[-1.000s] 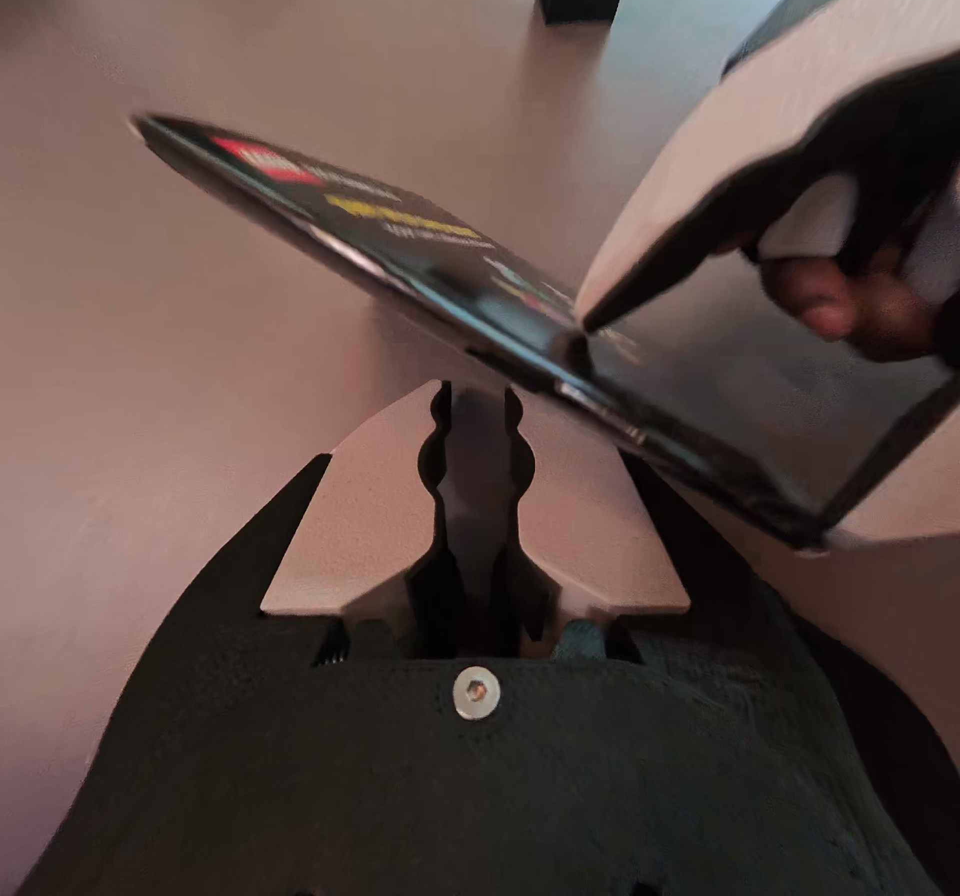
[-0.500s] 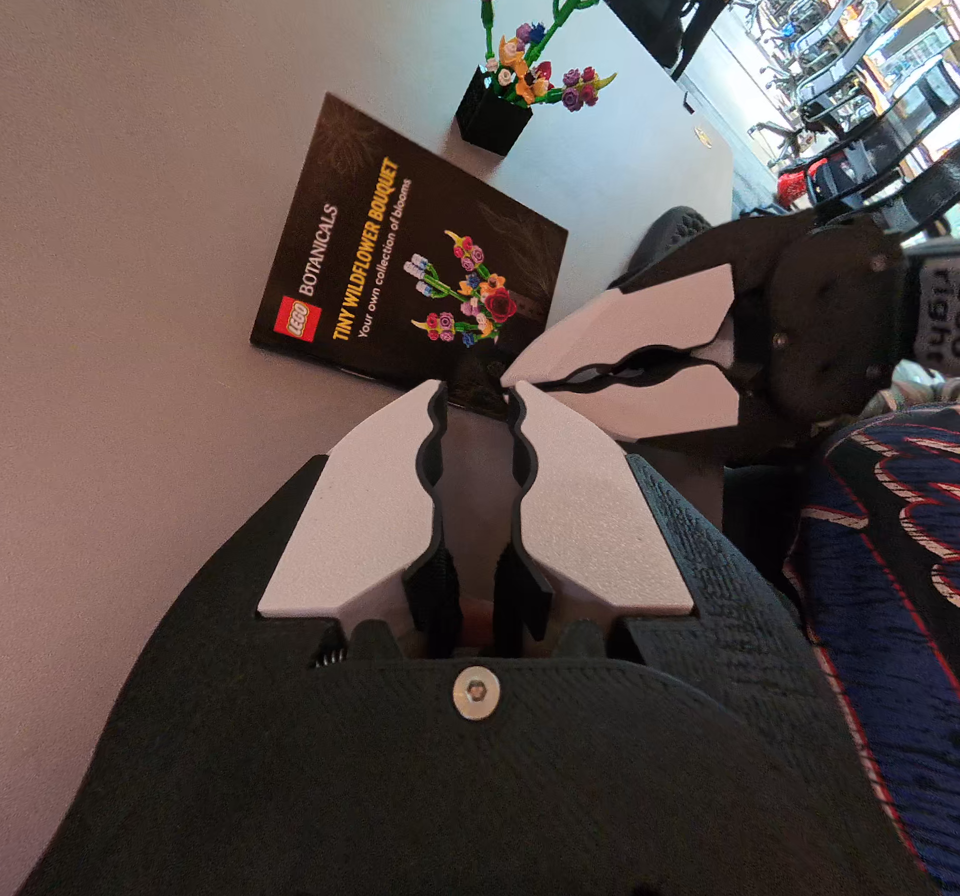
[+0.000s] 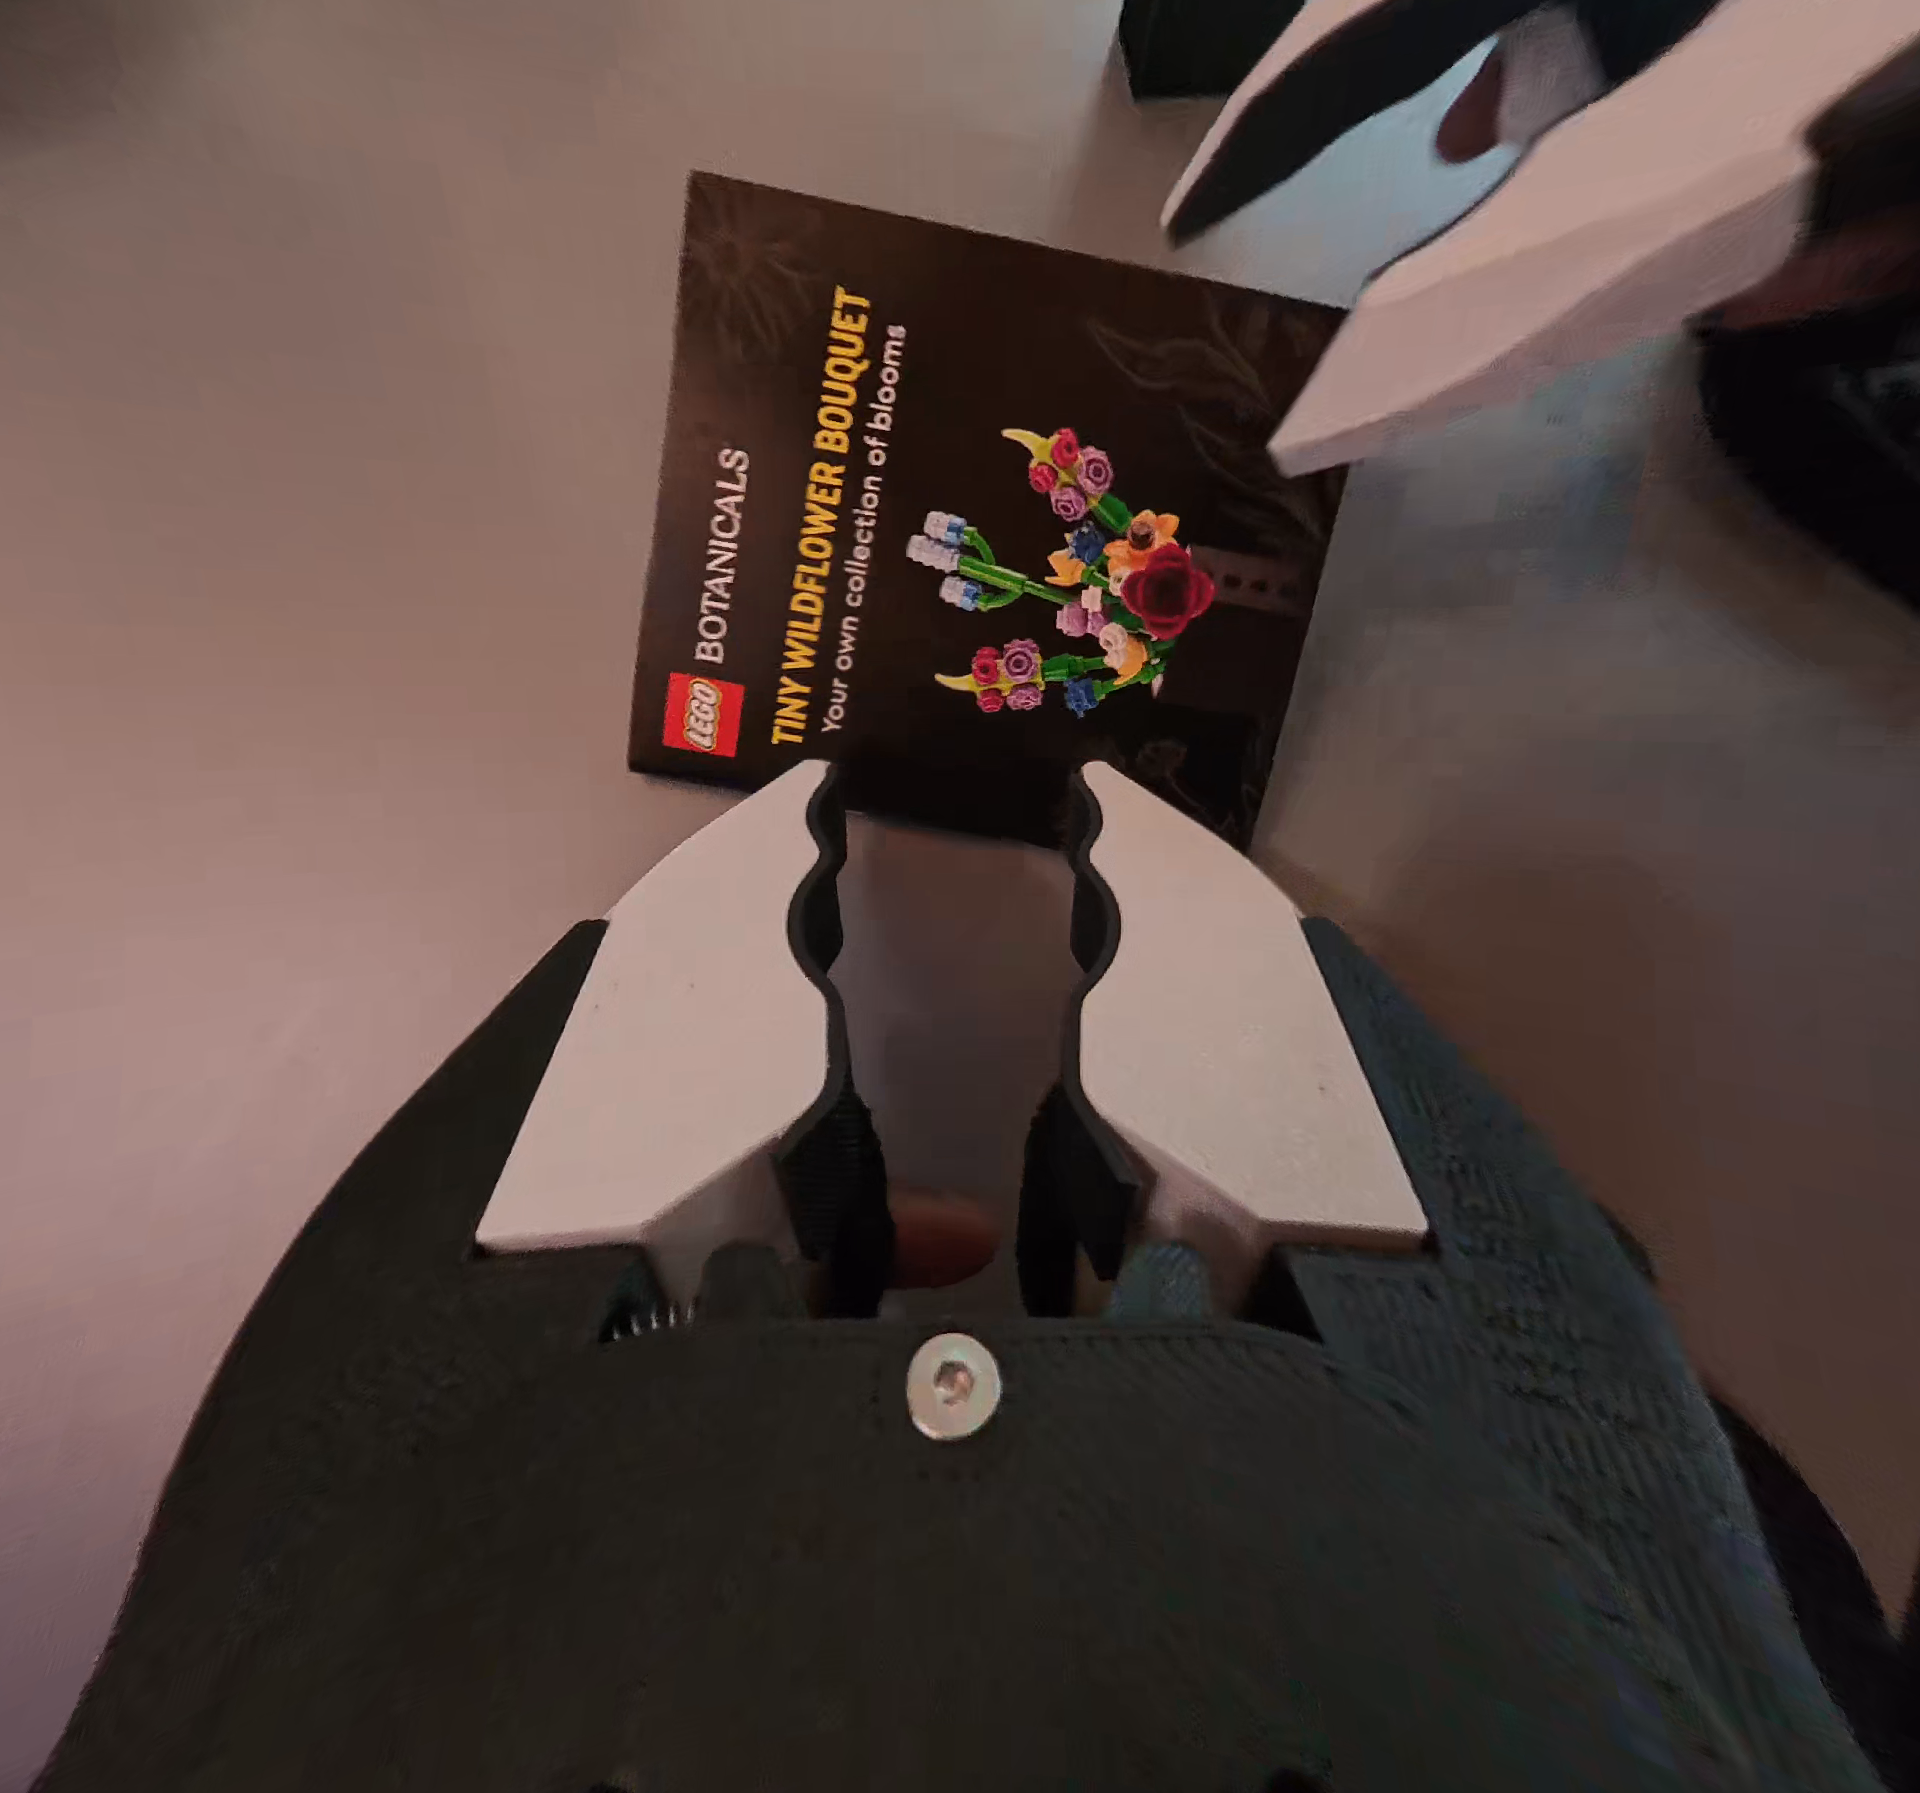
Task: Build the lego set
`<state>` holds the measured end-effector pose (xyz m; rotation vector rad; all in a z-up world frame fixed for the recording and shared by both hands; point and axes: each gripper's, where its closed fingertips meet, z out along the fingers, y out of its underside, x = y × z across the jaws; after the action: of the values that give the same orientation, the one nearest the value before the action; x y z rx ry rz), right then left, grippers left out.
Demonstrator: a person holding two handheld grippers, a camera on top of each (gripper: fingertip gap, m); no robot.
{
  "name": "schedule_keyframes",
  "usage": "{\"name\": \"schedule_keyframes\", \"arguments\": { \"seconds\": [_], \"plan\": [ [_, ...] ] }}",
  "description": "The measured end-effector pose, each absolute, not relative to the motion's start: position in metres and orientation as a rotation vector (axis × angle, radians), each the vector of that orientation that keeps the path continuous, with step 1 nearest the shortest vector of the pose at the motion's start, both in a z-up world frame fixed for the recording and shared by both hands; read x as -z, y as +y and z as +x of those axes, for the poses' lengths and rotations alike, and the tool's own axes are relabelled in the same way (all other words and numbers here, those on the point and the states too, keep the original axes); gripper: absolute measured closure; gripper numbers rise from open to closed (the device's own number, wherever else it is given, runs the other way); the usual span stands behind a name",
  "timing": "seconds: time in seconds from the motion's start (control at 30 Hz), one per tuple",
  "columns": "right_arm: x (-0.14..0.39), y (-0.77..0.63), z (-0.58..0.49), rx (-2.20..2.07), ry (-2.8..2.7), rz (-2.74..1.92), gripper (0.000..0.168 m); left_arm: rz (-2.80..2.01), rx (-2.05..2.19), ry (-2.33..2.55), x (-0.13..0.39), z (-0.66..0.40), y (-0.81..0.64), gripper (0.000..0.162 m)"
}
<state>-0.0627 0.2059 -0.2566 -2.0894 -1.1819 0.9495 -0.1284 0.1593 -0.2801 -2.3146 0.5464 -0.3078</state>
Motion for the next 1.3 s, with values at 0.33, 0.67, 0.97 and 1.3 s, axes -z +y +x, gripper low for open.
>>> {"name": "schedule_keyframes", "arguments": {
  "seconds": [0.33, 0.67, 0.97, 1.3],
  "plan": [
    [0.201, 0.188, -0.088, -1.824, -0.705, -1.799, 0.167, -2.114, 0.648, 0.069, 0.252, -0.155, 0.172, 0.079],
    [0.141, 0.148, -0.081, -1.955, -0.684, -1.304, 0.167, -1.69, 1.316, 0.086, 0.181, -0.109, 0.156, 0.095],
    [0.126, 0.138, -0.067, -1.863, -0.826, -1.186, 0.168, -1.503, 1.239, 0.373, 0.144, -0.083, 0.129, 0.151],
    [0.114, 0.141, -0.049, -1.851, -0.772, -1.108, 0.167, -1.553, 1.104, 0.188, 0.147, -0.108, 0.133, 0.092]
  ]
}}
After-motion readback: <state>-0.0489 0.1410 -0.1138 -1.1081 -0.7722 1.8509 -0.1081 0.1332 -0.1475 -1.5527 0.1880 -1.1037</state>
